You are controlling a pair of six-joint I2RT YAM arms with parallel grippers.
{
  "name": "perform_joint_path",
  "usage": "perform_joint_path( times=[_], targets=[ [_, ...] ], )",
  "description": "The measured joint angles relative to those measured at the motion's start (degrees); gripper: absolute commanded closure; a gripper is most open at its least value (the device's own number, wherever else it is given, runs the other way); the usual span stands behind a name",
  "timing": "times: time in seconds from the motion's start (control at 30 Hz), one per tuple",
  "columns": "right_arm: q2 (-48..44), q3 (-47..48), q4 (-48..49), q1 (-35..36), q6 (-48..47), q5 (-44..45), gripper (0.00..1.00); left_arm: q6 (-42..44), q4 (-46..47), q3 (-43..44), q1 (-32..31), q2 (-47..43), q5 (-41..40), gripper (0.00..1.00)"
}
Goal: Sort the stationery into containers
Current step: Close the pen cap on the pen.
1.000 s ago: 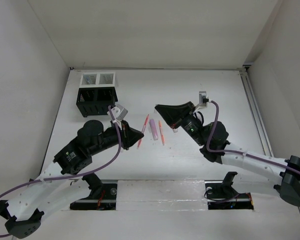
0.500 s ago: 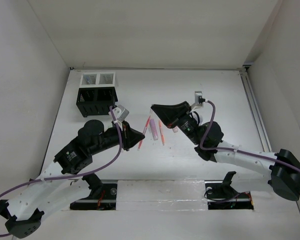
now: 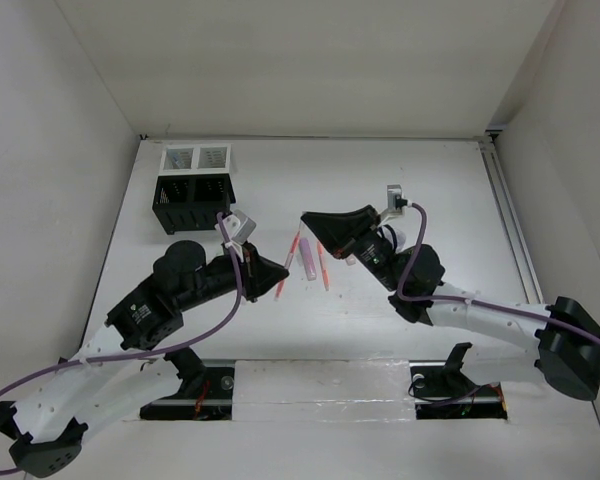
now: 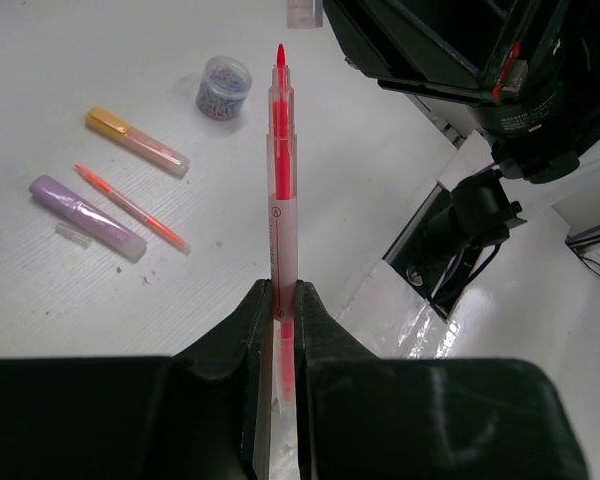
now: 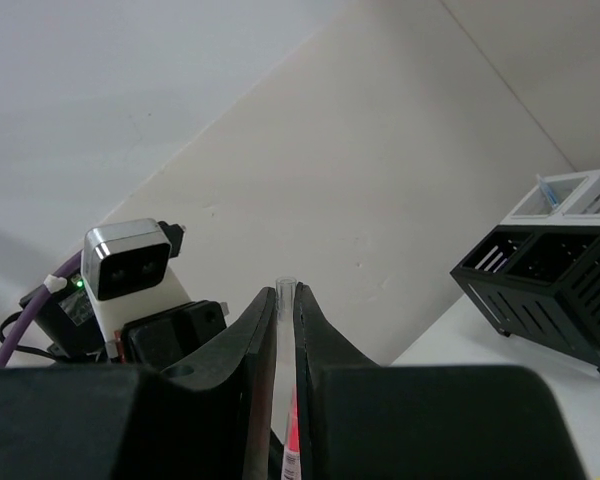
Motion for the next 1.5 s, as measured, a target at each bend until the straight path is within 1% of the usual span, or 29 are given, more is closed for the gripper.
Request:
perform_joint_path(
  times=[0.47,1.5],
  targets=[
    [1.95,-0.26,2.12,0.00,0.66,0.13,1.00,0.55,0.42,0.00,0.00,-0.68,0.42,1.00],
    [2.23,-0.57,3.08,0.04,2.99,-0.44,1.00,0.81,0.42,0.00,0.00,-1.07,-0.17,1.00]
  ],
)
